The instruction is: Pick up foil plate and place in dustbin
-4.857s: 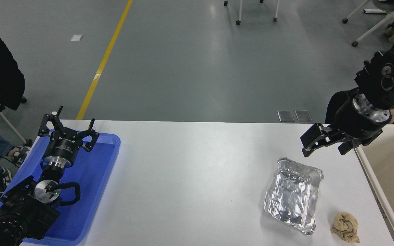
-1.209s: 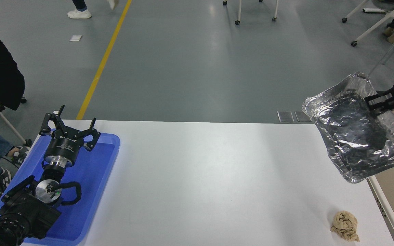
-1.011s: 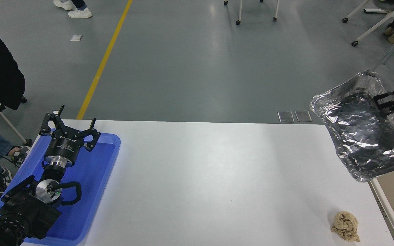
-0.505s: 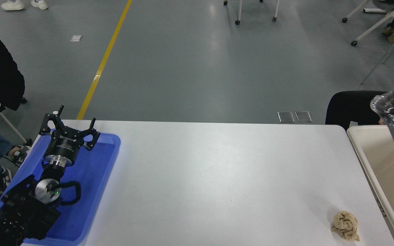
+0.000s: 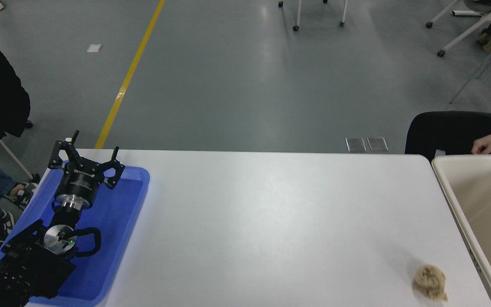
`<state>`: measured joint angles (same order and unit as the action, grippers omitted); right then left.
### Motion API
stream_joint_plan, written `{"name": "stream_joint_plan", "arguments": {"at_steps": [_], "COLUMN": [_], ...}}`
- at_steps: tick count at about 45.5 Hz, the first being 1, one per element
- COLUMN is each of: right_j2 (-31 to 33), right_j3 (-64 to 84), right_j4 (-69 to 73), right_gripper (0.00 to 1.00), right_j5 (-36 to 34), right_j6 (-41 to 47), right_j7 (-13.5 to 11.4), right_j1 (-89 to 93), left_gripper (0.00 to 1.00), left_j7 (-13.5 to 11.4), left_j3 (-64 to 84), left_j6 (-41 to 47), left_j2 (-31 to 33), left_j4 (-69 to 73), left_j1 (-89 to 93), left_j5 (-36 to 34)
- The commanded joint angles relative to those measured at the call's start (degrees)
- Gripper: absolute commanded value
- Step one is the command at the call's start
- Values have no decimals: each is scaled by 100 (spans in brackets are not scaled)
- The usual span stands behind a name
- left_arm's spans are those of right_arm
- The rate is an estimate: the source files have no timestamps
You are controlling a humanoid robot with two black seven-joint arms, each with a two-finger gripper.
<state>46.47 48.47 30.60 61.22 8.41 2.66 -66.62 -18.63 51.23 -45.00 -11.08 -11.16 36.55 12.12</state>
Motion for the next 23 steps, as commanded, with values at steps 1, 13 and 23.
{"name": "stream_joint_plan", "arguments": {"at_steps": [1,13,23], "right_j2": [-603,-841,-999], "right_j3": [-532,-541,-655], "right_j4": [-1081,-1214,-1214], "right_gripper": [0,0,0], "right_j5": [-268,-330,-330], "right_j6": [-656,-833,-841], "right_j7": [7,7,-2], "right_j1": [1458,1591,1670], "left_gripper": [100,100,100], "left_j7": [0,0,-1], "left_j3": [1,1,1], "left_j6": [0,0,0], "left_j2": [1,-8,-8], "left_j4": [0,0,0], "left_j1": [1,1,1], "left_j5": [1,1,1]}}
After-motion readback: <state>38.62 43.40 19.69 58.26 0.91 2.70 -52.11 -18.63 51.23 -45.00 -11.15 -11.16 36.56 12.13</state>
